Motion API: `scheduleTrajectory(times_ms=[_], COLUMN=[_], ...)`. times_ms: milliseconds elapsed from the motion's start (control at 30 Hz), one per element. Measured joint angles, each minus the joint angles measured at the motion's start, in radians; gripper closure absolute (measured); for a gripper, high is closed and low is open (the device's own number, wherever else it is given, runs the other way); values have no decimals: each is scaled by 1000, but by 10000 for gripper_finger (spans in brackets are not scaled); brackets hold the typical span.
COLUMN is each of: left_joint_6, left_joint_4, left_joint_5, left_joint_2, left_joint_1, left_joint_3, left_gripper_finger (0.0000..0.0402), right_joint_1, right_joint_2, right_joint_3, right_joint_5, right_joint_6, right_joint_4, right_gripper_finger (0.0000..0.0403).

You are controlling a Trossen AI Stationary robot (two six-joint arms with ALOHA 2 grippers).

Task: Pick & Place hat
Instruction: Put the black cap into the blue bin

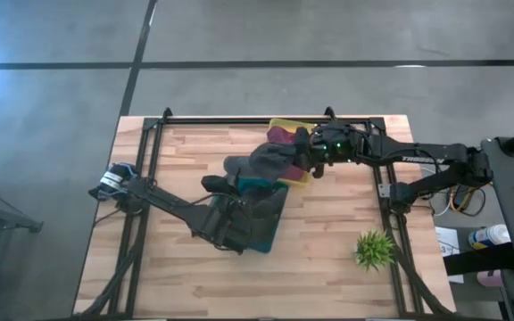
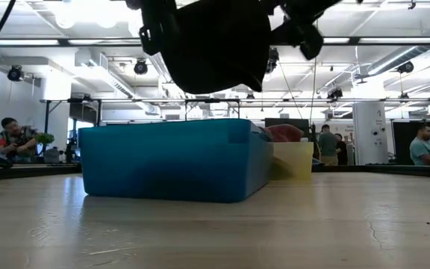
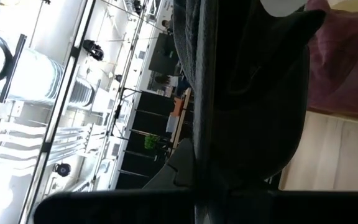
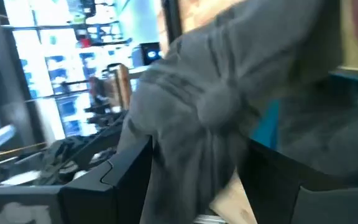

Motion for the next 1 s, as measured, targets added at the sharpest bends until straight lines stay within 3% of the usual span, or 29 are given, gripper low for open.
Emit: scheduleTrajectory(times_ms=[233, 400, 533, 800, 1000], left_joint_6=[196, 261, 212, 87, 6], left_joint_4=[211, 302, 308, 402, 412], left_joint_5=[0, 0, 7, 125, 359], left_joint_2=[0, 0, 1, 2, 1], left_joint_1=[18, 18, 22, 4, -32], left_joint_3=[-15, -39, -47, -41, 16], left_gripper_finger=[392, 377, 368, 334, 304], right_joint_1=[-73, -81, -91, -140, -178], right_joint_2=[0, 10, 24, 24, 24], right_joint_3=[-134, -162, -165, -165, -165], right_joint_5=[-85, -119, -158, -157, -174], right_joint_6=[-6, -16, -39, -194, -299], right_joint_4=[325, 348, 344, 345, 350], right_gripper_finger=[197, 236, 280, 385, 393])
